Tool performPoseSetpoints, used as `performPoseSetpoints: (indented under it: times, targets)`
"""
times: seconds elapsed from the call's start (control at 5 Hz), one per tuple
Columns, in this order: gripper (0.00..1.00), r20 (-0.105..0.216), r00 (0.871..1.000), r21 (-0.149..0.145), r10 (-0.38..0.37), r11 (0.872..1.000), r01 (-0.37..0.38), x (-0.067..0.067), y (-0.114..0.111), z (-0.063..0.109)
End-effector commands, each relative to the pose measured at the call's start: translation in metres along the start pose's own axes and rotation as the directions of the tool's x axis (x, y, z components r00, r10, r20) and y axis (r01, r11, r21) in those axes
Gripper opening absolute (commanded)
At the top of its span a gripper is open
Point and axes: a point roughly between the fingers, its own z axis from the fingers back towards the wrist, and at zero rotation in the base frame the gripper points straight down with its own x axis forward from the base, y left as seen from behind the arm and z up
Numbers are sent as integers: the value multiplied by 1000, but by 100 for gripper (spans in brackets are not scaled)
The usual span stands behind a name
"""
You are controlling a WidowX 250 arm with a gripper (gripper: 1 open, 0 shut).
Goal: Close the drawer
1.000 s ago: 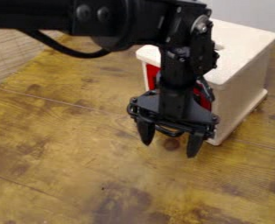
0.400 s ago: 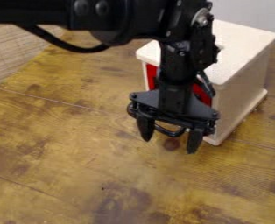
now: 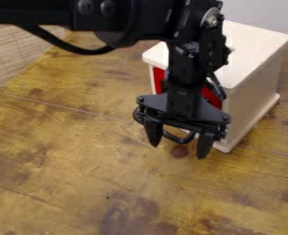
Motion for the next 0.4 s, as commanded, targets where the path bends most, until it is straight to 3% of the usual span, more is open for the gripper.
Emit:
performPoseSetpoints:
  times: [0.0,0.2]
  targets:
    - [100,117,992,-46,36,998,-31,15,7,41]
    - [100,120,992,-48,40,998,-35,13,7,40]
